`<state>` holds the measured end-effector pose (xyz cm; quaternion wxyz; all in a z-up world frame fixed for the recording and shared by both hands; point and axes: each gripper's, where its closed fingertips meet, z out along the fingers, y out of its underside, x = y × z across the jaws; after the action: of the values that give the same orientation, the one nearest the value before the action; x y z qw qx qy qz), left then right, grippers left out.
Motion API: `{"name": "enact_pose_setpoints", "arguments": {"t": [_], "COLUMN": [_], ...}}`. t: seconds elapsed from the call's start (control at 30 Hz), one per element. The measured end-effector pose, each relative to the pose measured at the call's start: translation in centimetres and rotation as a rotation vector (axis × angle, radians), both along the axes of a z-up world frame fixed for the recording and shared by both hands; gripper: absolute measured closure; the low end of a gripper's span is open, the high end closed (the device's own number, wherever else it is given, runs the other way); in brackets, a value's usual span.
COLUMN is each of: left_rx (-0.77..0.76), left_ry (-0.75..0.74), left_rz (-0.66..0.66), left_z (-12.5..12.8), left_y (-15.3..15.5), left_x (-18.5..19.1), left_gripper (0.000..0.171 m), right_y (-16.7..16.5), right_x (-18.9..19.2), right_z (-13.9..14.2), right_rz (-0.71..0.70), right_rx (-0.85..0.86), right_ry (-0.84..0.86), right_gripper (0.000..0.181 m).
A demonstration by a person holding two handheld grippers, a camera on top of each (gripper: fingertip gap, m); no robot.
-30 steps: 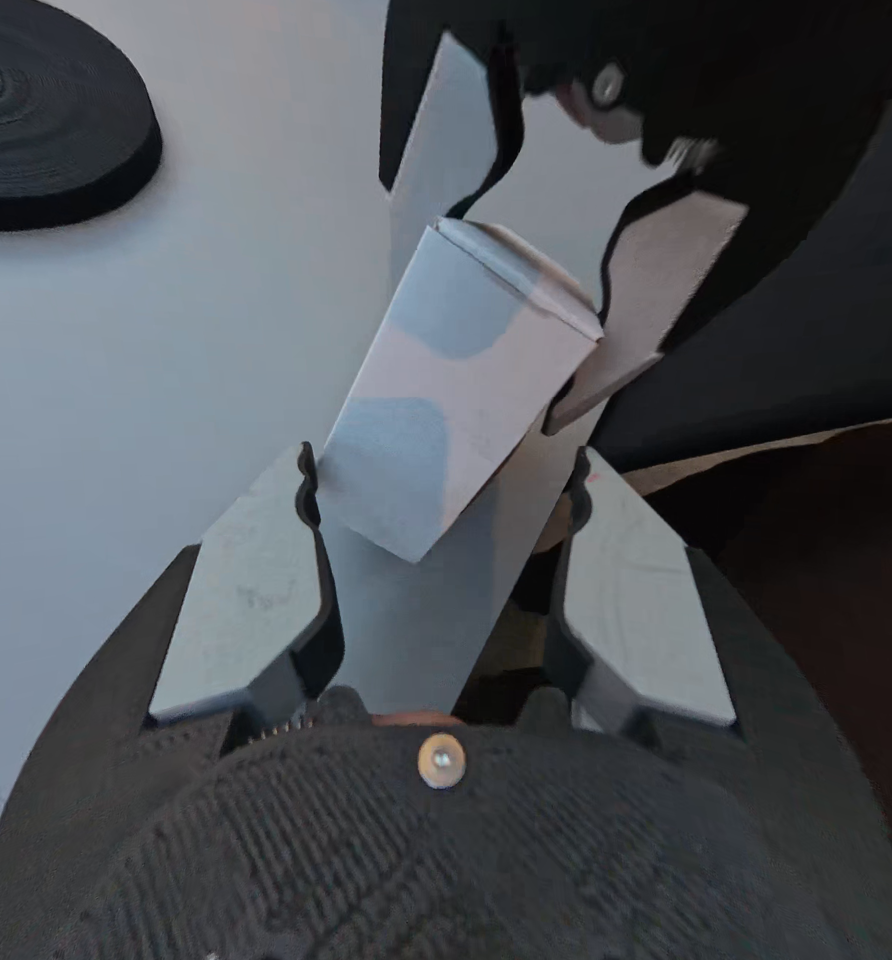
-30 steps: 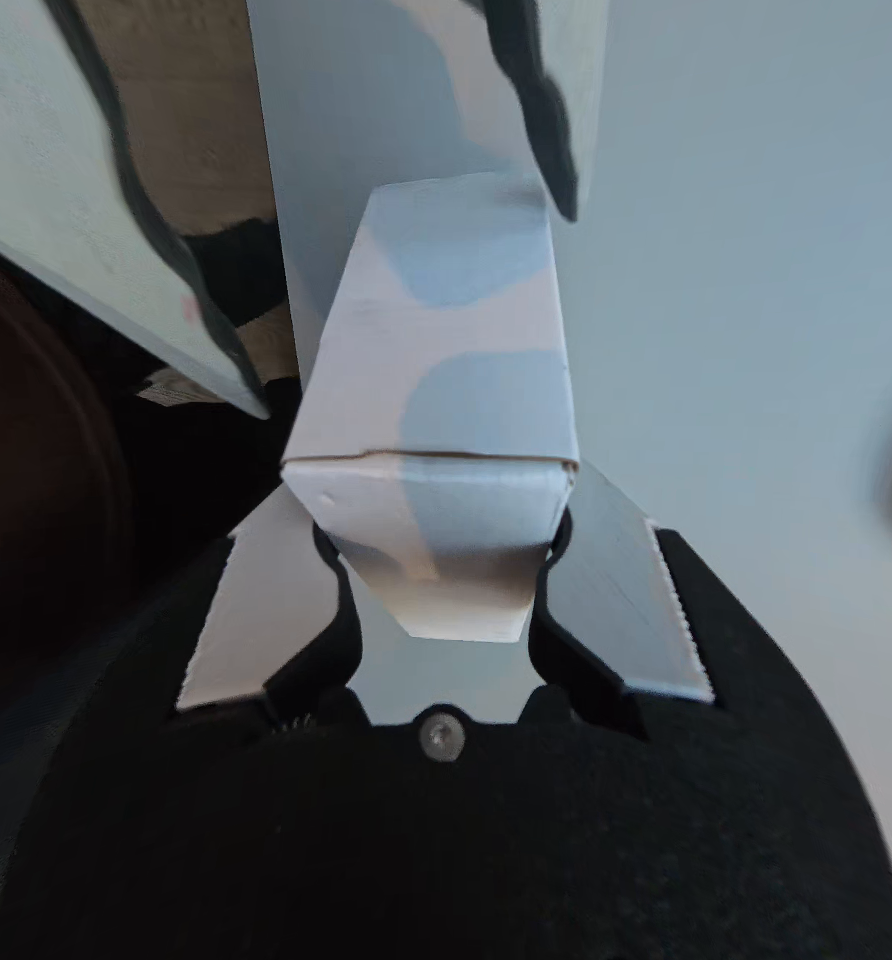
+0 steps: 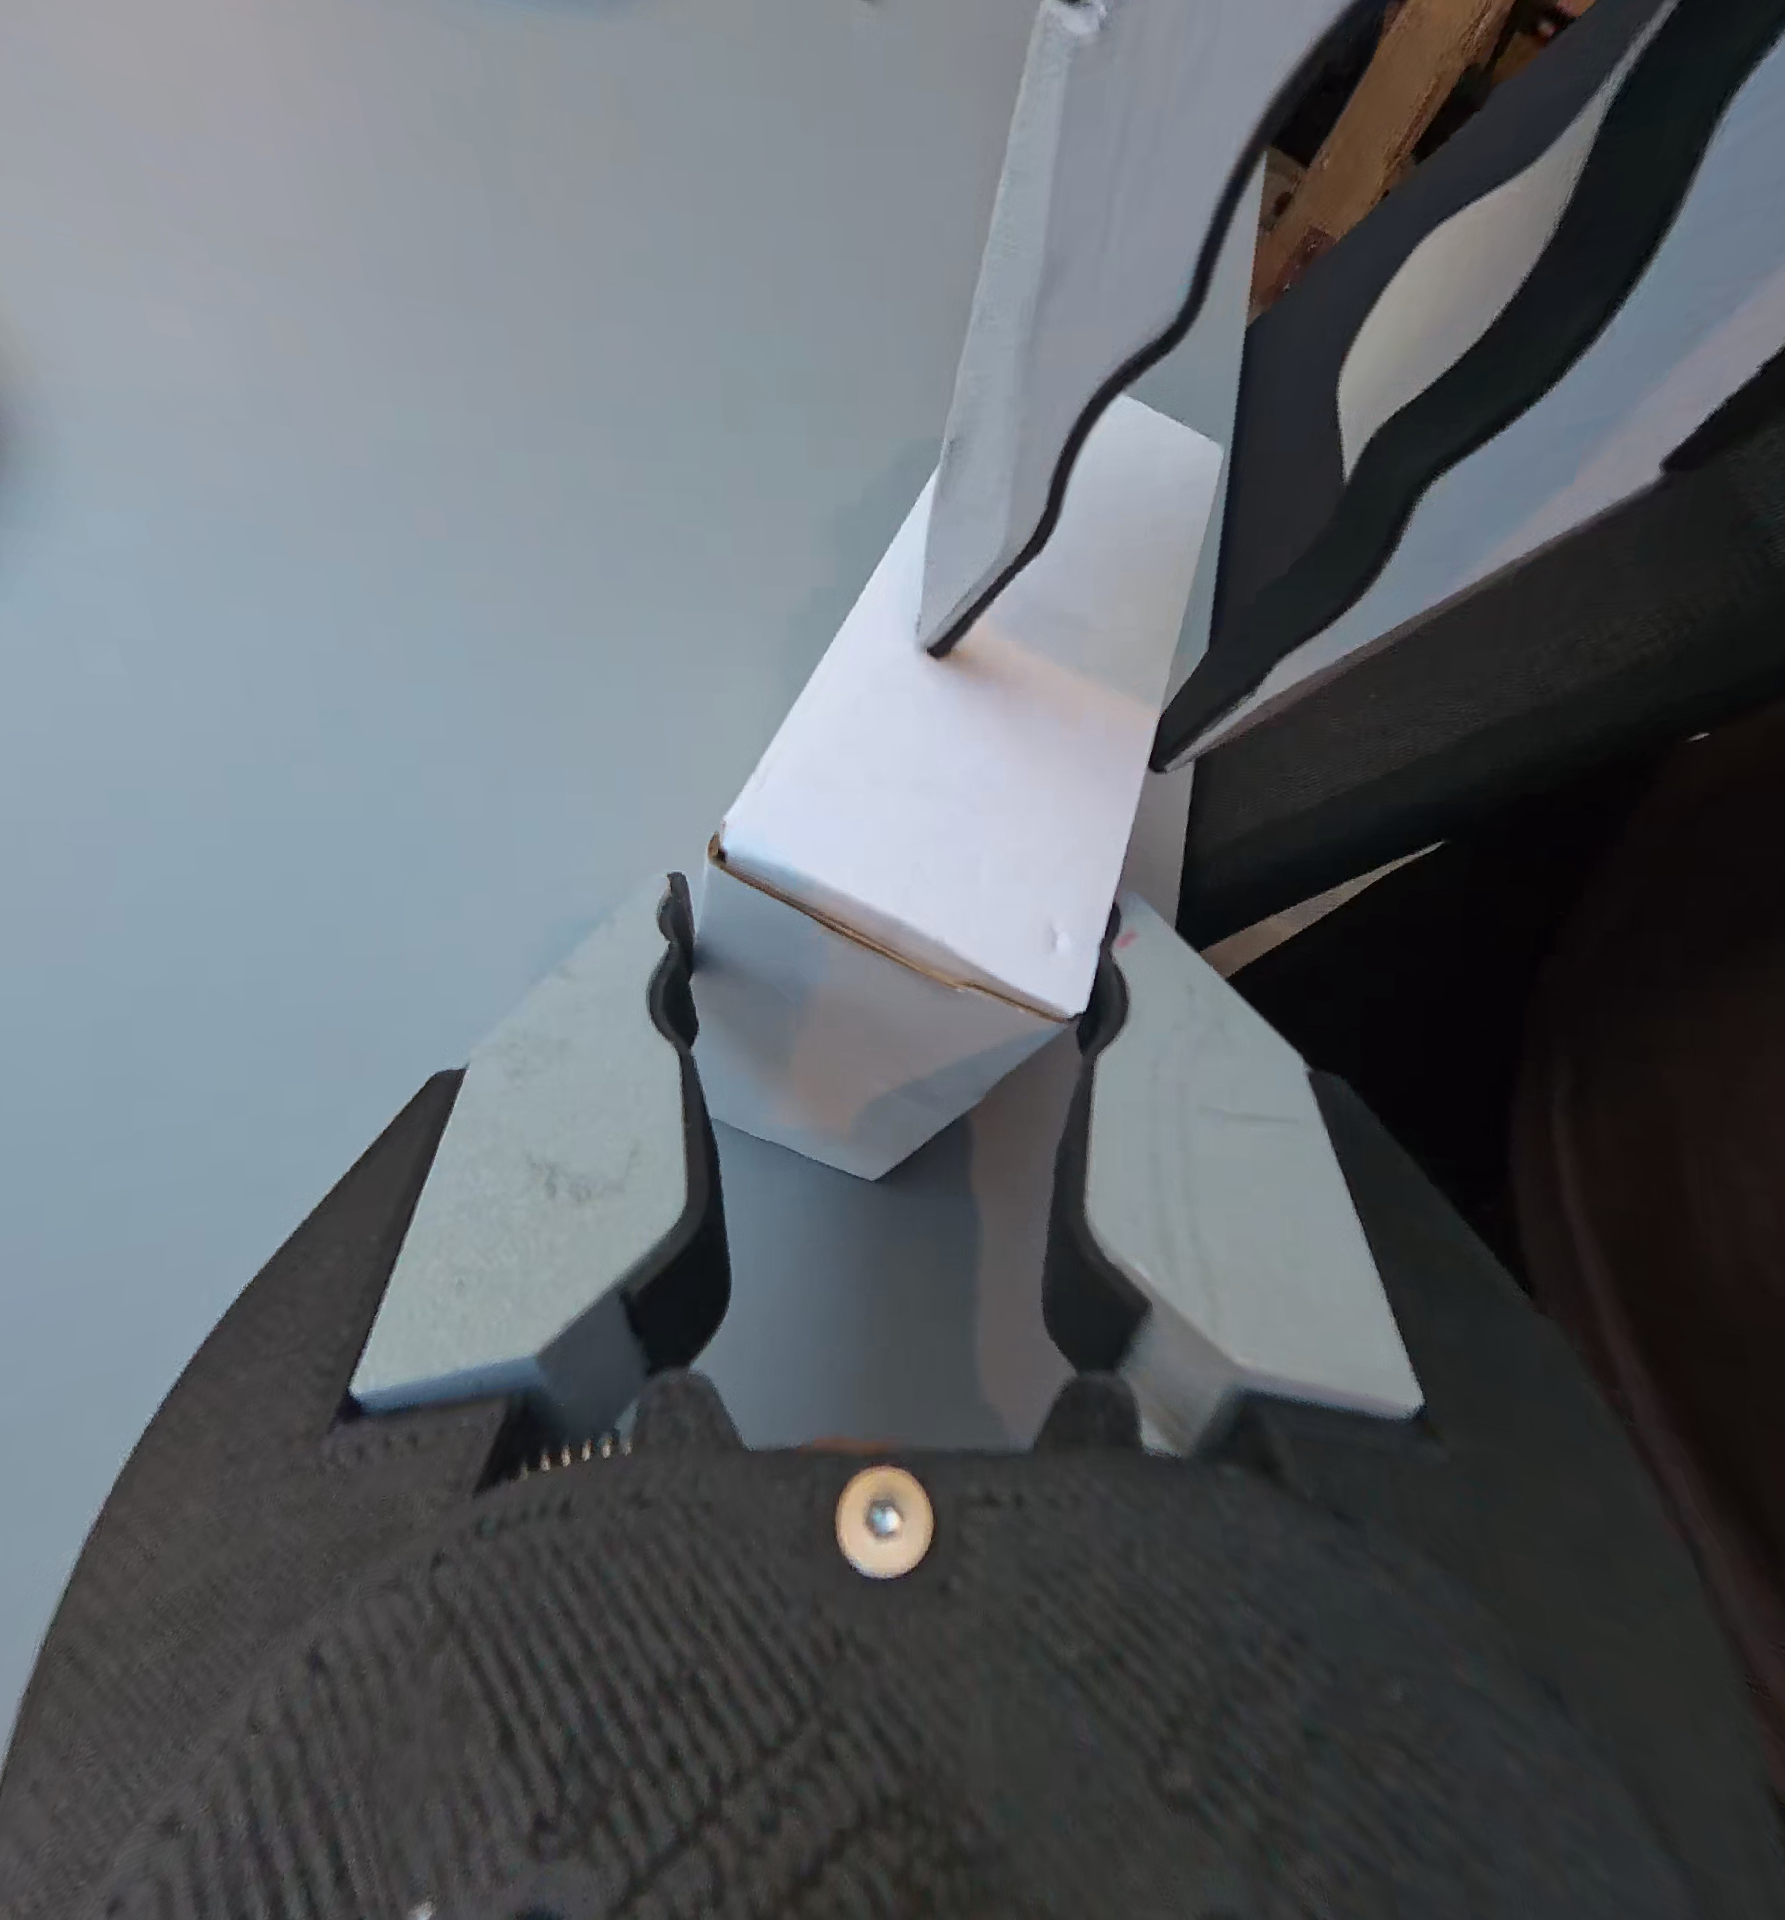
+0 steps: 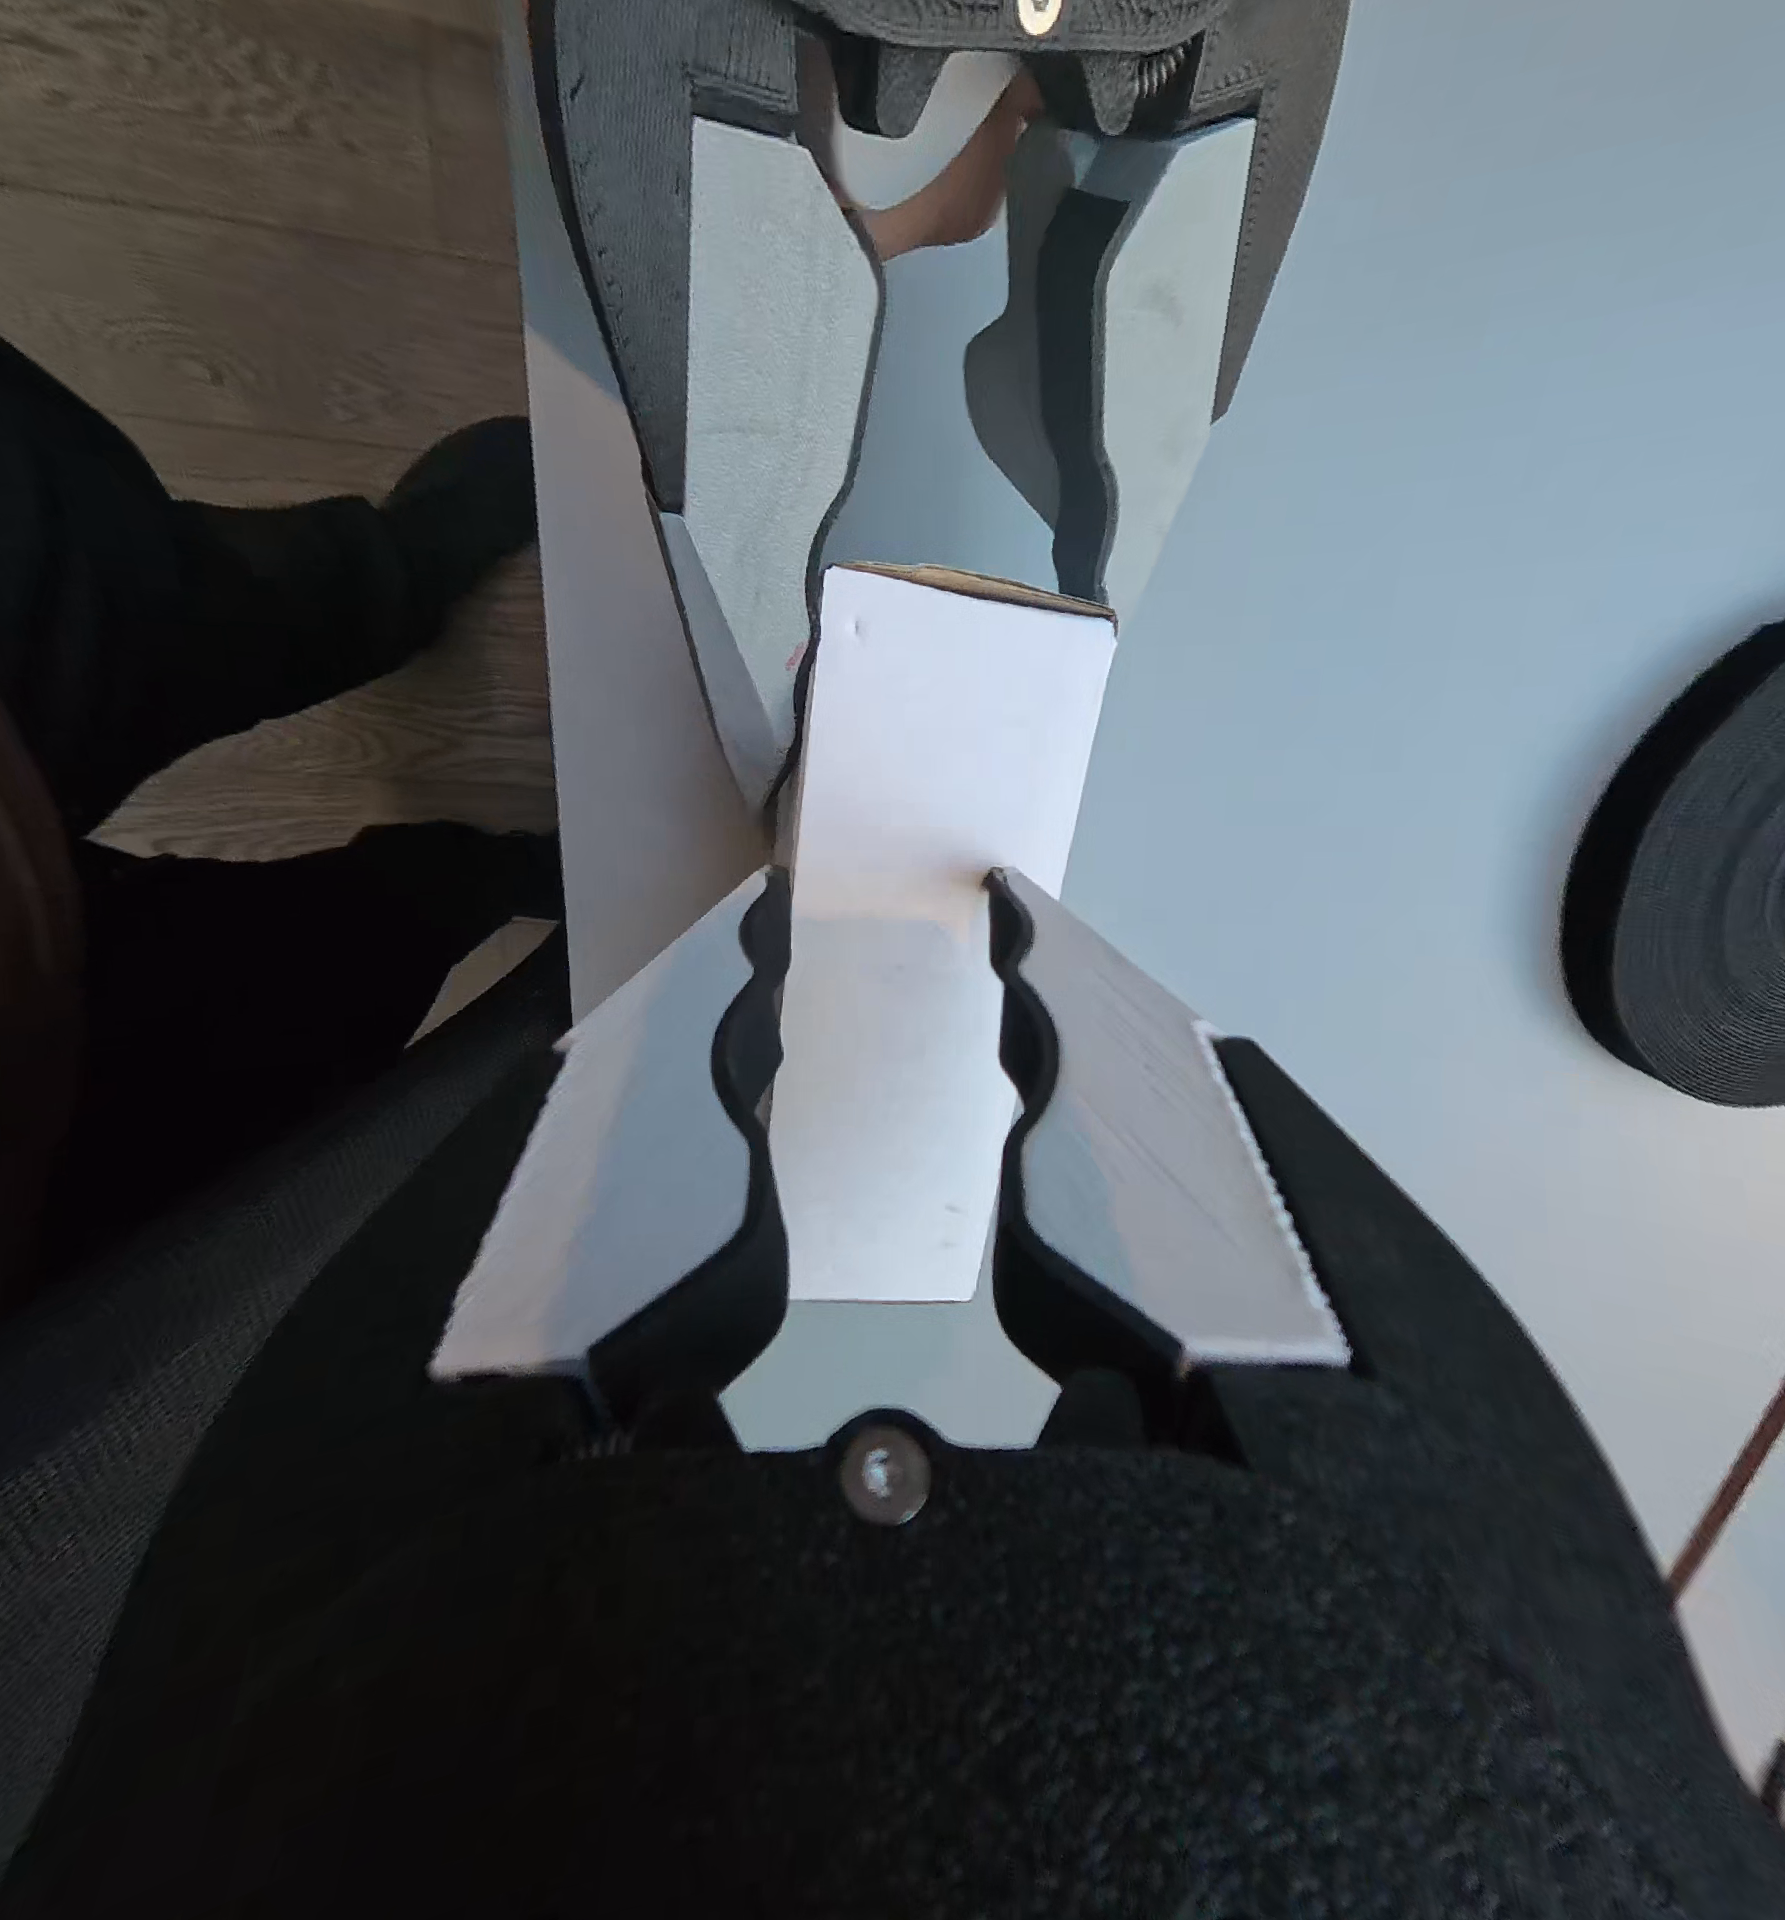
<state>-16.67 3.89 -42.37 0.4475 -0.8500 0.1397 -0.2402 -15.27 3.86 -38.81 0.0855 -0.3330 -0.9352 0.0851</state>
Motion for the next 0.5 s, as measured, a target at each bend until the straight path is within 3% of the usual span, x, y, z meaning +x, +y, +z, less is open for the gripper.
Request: {"name": "enact_pose_setpoints", "arguments": {"t": [0.17, 0.5], "left_rx": [-0.022, -0.069], "left_ry": [-0.042, -0.052], "left_rz": [0.059, 0.137], "left_z": [0.2, -0.1], "left_y": [0.4, 0.4], "left_x": [-1.2, -2.8], "left_gripper": [0.101, 0.109], "right_y": [0.6, 1.5], "right_x": [-1.1, -3.7], "right_z": [1.3, 2.2], "right_rz": [0.015, -0.071], "right_rx": [0.000, 0.032], "right_ry": [-0.004, 0.220], "right_gripper": [0.173, 0.179]}}
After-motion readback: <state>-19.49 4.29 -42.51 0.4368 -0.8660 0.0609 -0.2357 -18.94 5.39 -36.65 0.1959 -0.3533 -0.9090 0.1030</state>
